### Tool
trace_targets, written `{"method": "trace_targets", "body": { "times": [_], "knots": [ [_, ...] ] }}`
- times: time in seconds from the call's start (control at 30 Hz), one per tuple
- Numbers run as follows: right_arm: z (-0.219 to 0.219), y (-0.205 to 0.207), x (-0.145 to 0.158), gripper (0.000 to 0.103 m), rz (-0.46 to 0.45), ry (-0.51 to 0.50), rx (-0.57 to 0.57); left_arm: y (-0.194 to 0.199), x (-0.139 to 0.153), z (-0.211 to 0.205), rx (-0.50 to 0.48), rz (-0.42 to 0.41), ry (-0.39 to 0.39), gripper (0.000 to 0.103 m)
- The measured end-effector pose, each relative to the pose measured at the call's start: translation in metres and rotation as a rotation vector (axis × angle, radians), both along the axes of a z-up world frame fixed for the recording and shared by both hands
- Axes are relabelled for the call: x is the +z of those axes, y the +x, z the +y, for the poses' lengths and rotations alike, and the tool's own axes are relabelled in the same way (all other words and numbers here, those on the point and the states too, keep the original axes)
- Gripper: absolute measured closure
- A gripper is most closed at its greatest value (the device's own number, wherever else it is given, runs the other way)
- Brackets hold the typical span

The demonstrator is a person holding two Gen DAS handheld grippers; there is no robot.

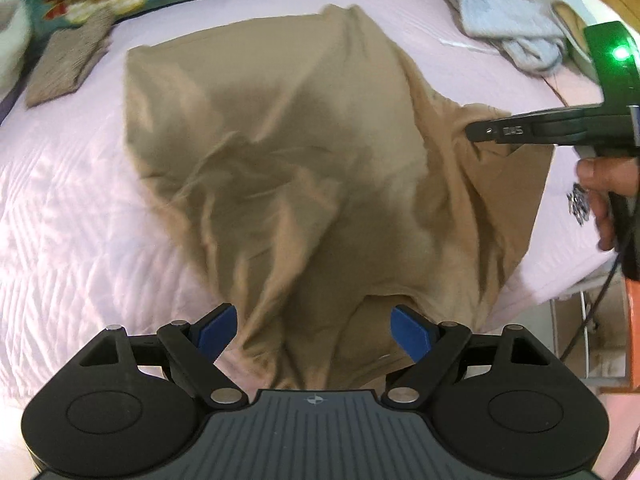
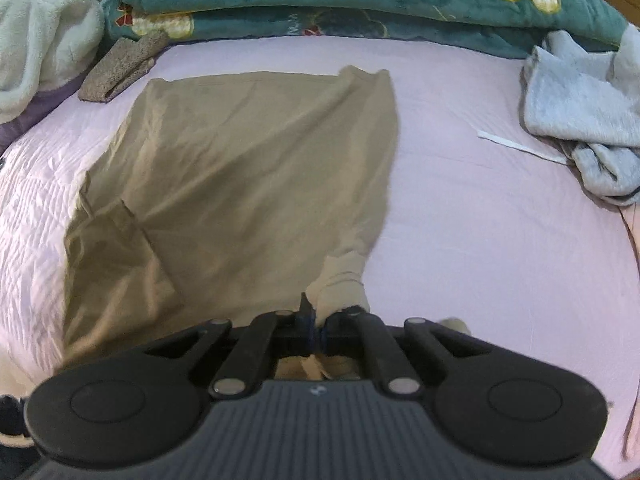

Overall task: Fold clothes
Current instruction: 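Grasp the opposite shirt side with the right gripper and fold it inward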

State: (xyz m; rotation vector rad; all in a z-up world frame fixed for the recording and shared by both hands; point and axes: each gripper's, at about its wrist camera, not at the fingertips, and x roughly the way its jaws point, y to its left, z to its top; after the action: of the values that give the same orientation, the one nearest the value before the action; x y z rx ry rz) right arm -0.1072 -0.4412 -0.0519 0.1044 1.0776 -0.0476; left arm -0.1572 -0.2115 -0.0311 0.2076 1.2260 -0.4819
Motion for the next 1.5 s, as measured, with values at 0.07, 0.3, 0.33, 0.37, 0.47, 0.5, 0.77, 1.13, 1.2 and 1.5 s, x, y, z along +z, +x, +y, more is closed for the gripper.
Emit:
{"method": "trace_targets", "body": {
  "times": [0.07, 0.3, 0.33, 0.37, 0.47, 0.5, 0.77, 1.13, 1.2, 1.5],
  "knots": [
    [0.029, 0.015, -0.005, 0.098, 0.044, -0.013, -0.021, 0.003, -0.003, 0.019, 0.023, -0.005, -0.011, 0.018],
    [0.118, 0.034, -0.001, 0.086, 0.042, -0.016, 0.088, 0.013, -0.006, 0.063, 0.080, -0.011, -0.030, 0.018],
    [0.125, 0.031, 0.002, 0.086, 0.041, -0.011, 0.108, 0.014, -0.008, 0.067, 0.084, -0.008, -0.031, 0.018],
    [0.132, 0.029, 0.005, 0.085, 0.039, -0.006, 0.127, 0.014, -0.009, 0.069, 0.088, -0.006, -0.032, 0.018],
    [0.137, 0.018, 0.016, 0.080, 0.030, 0.016, 0.170, 0.013, -0.013, 0.072, 0.092, -0.002, -0.030, 0.018],
    [0.135, 0.014, 0.019, 0.079, 0.024, 0.019, 0.174, 0.013, -0.014, 0.071, 0.091, 0.000, -0.028, 0.018],
    [0.047, 0.003, -0.002, 0.061, -0.038, -0.001, 0.022, 0.011, -0.025, 0.039, 0.055, -0.016, -0.004, 0.018],
    [0.087, 0.019, -0.064, 0.059, 0.026, 0.233, 0.254, -0.003, -0.049, 0.024, 0.086, 0.018, 0.087, 0.018],
    [0.088, 0.008, -0.055, 0.056, 0.019, 0.288, 0.286, -0.003, -0.056, 0.025, 0.086, 0.019, 0.098, 0.018],
    [0.021, -0.057, -0.024, 0.036, -0.006, 0.154, 0.209, -0.009, -0.081, 0.014, 0.084, 0.041, 0.108, 0.018]
  ]
}}
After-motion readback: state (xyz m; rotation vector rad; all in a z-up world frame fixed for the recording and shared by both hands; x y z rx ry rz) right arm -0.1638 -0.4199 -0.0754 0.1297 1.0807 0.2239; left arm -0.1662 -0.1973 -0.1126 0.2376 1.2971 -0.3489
